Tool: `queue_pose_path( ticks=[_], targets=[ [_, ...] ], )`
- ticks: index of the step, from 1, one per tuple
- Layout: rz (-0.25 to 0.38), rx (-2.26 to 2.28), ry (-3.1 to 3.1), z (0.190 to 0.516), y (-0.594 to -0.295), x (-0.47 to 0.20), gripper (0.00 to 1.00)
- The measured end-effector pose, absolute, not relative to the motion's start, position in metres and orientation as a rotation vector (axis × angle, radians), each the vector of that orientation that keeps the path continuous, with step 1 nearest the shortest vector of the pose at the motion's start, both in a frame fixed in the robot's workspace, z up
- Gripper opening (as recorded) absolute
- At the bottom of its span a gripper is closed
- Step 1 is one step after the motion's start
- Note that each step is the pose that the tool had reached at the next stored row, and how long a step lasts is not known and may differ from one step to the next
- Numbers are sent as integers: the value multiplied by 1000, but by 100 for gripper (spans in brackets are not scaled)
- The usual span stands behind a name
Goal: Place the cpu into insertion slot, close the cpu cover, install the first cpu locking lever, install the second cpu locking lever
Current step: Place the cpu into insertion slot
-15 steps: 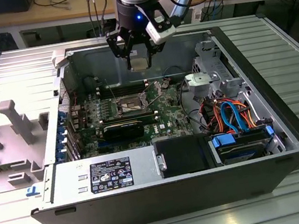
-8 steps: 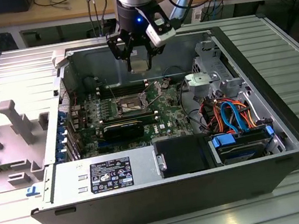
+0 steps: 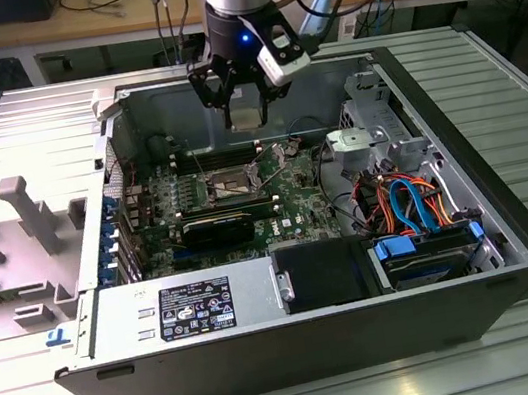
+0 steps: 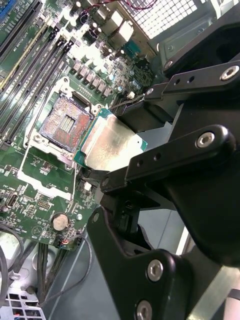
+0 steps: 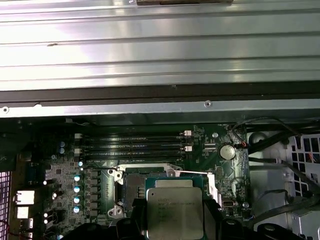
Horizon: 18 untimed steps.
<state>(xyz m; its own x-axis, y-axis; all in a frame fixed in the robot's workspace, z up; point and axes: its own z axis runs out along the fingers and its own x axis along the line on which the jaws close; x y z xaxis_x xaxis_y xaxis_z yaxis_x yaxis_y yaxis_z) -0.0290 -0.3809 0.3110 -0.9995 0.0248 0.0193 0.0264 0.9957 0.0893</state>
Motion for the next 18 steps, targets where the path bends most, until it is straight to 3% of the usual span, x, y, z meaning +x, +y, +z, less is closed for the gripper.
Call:
queue_pose_path(
  ticks=[18],
  targets=[
    [-140,-40,-3120,307,-386,-32,54]
  ],
)
